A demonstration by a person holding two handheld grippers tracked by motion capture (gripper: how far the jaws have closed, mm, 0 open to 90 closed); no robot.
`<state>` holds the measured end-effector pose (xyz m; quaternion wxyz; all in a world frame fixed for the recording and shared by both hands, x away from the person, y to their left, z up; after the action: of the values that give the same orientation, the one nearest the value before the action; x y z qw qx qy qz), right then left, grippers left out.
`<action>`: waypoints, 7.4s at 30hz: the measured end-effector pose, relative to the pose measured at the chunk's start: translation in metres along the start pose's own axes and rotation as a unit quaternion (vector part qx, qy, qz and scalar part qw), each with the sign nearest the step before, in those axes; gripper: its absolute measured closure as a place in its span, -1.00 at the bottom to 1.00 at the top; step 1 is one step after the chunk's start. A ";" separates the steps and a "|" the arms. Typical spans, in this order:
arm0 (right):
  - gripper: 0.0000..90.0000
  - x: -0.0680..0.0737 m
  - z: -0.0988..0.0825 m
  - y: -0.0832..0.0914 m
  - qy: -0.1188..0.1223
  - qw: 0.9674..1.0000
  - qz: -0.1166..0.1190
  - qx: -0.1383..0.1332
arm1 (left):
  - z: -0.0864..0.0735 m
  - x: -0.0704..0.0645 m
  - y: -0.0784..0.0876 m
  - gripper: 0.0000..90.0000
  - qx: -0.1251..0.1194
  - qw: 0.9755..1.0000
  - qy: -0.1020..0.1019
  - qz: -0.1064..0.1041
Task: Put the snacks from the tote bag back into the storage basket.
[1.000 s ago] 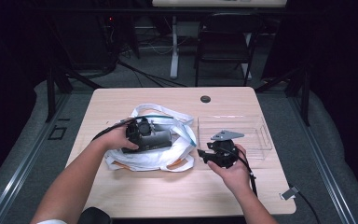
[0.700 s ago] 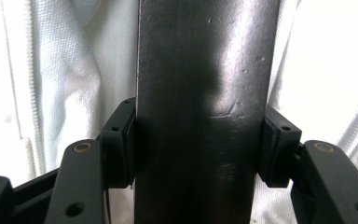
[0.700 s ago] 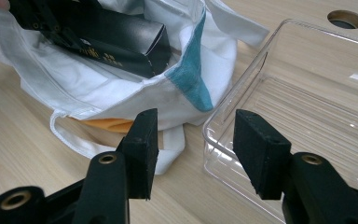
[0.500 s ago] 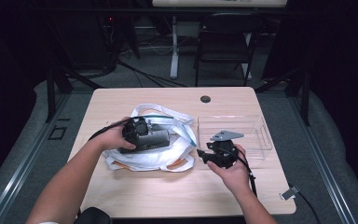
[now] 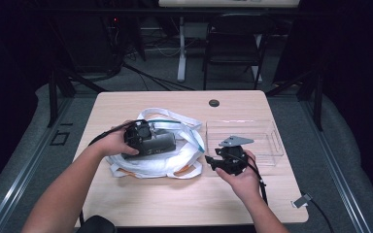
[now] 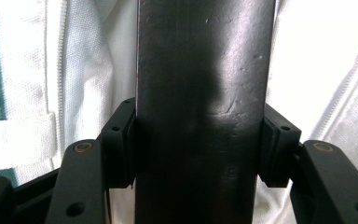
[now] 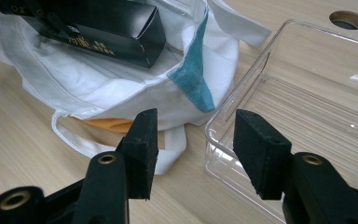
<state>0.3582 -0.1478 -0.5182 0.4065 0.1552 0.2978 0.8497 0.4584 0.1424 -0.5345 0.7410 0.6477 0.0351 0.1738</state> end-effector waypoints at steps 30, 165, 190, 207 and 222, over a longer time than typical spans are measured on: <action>0.11 0.002 0.001 -0.002 0.013 1.000 0.001 0.003 | -0.010 0.000 0.041 -0.05 -0.008 0.999 -0.002 0.031; -0.37 -0.027 0.093 0.020 0.274 0.953 0.080 0.100 | 0.133 -0.053 0.099 -0.05 -0.092 0.987 -0.132 0.002; -0.30 -0.024 0.088 0.006 0.292 0.944 0.104 0.116 | 0.142 -0.059 0.102 -0.05 -0.109 0.982 -0.153 0.005; -0.17 -0.025 0.084 0.001 0.283 0.942 0.126 0.129 | 0.142 -0.058 0.100 -0.11 -0.121 0.981 -0.151 -0.005; -0.12 -0.024 0.083 0.002 0.284 0.941 0.131 0.132 | 0.139 -0.056 0.110 -0.22 -0.142 0.981 -0.134 -0.009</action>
<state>0.4142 -0.1362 -0.4527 0.1657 -0.0028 0.4872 0.8574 0.4216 0.0045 -0.4151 0.8250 0.5527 -0.0842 0.0819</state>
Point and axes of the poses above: each handheld gripper's, and its own axes: y roughly backward along the jaws, z roughly out of its top, x roughly to its left, the point moved 4 cm from there along -y, roughly forward along the jaws, and after that the axes turned 4 degrees about y, right-handed, at the moved point
